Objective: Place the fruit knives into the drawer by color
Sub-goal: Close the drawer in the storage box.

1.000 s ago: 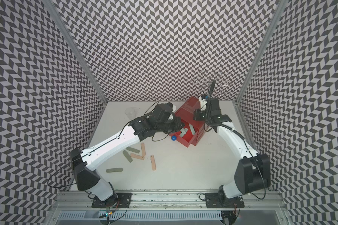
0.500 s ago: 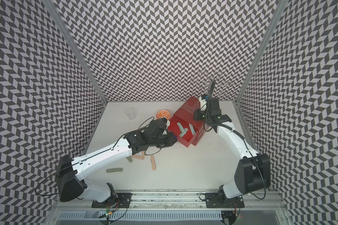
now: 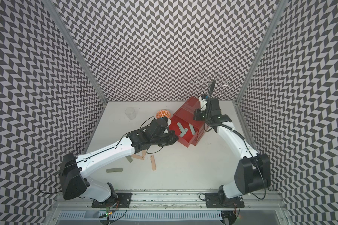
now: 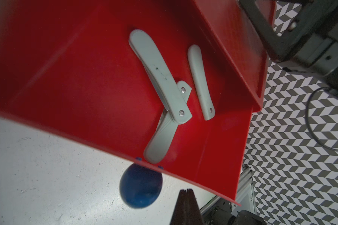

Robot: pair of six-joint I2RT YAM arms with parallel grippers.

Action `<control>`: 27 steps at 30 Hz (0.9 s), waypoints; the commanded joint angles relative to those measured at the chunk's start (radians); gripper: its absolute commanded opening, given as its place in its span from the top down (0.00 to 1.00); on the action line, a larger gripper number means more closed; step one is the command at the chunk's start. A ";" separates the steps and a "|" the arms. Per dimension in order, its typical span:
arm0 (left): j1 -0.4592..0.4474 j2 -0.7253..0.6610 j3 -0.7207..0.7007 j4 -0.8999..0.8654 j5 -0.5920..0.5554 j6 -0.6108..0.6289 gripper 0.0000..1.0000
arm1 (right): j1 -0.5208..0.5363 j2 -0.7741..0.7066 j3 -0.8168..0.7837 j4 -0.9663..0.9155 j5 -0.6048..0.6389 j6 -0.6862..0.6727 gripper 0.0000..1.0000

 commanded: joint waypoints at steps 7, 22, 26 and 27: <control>0.015 0.059 0.066 0.024 0.021 0.032 1.00 | -0.001 0.034 -0.057 -0.175 0.039 -0.007 0.99; 0.067 0.179 0.174 0.042 0.071 0.076 1.00 | -0.002 0.033 -0.075 -0.172 0.032 -0.001 0.99; 0.074 0.210 0.196 0.053 0.082 0.083 1.00 | -0.002 0.031 -0.077 -0.171 0.035 -0.002 0.99; 0.076 0.218 0.202 0.055 0.083 0.083 1.00 | -0.003 0.032 -0.077 -0.172 0.036 0.000 0.99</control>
